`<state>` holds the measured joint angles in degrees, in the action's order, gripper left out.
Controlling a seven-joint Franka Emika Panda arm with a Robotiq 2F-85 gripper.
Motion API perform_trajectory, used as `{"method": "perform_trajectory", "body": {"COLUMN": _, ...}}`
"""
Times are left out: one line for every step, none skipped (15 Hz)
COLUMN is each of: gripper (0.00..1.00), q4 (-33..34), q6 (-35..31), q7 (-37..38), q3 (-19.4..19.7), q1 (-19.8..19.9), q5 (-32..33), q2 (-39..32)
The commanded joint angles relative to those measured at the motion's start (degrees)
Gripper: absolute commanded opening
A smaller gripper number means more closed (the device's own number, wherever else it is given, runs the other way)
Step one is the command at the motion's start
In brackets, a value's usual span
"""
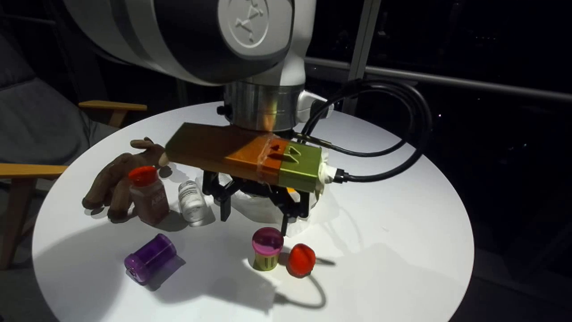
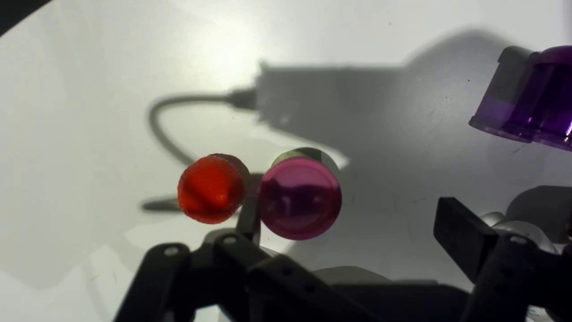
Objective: Put the objects on the table in the plastic bag
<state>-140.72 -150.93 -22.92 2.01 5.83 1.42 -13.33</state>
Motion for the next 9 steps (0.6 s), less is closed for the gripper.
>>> {"method": "perform_trajectory", "body": {"gripper": 1.00, "q4": 0.4, "q6": -2.6, "q7": -2.8, "q3": -1.4, "q1": 2.1, "q5": -1.8, "q2": -2.4}}
{"method": "perform_trajectory", "body": {"gripper": 1.00, "q4": 0.5, "q6": -2.7, "q7": -3.1, "q3": -1.6, "q1": 2.5, "q5": -1.9, "q2": -3.0}}
{"method": "perform_trajectory", "body": {"gripper": 1.00, "q4": 0.5, "q6": -2.7, "q7": -3.3, "q3": -1.8, "q1": 2.8, "q5": -1.9, "q2": -3.5}}
{"method": "perform_trajectory", "body": {"gripper": 1.00, "q4": 0.6, "q6": -2.7, "q7": -3.5, "q3": -2.0, "q1": 3.2, "q5": -2.0, "q2": -4.0}}
{"method": "perform_trajectory", "body": {"gripper": 1.00, "q4": 0.7, "q6": -2.7, "q7": -3.9, "q3": -2.4, "q1": 3.6, "q5": -2.3, "q2": -4.3}}
{"method": "perform_trajectory", "body": {"gripper": 1.00, "q4": 0.7, "q6": -2.9, "q7": -4.3, "q3": -2.8, "q1": 4.0, "q5": -2.5, "q2": -4.5}}
{"method": "perform_trajectory", "body": {"gripper": 1.00, "q4": 0.8, "q6": -3.4, "q7": -4.5, "q3": -3.1, "q1": 4.4, "q5": -2.7, "q2": -4.8}}
{"method": "perform_trajectory", "body": {"gripper": 1.00, "q4": 0.9, "q6": -4.0, "q7": -4.6, "q3": -3.3, "q1": 4.7, "q5": -2.8, "q2": -4.9}}
{"method": "perform_trajectory", "body": {"gripper": 1.00, "q4": 0.9, "q6": -4.6, "q7": -4.6, "q3": -3.6, "q1": 5.0, "q5": -2.8, "q2": -5.0}}
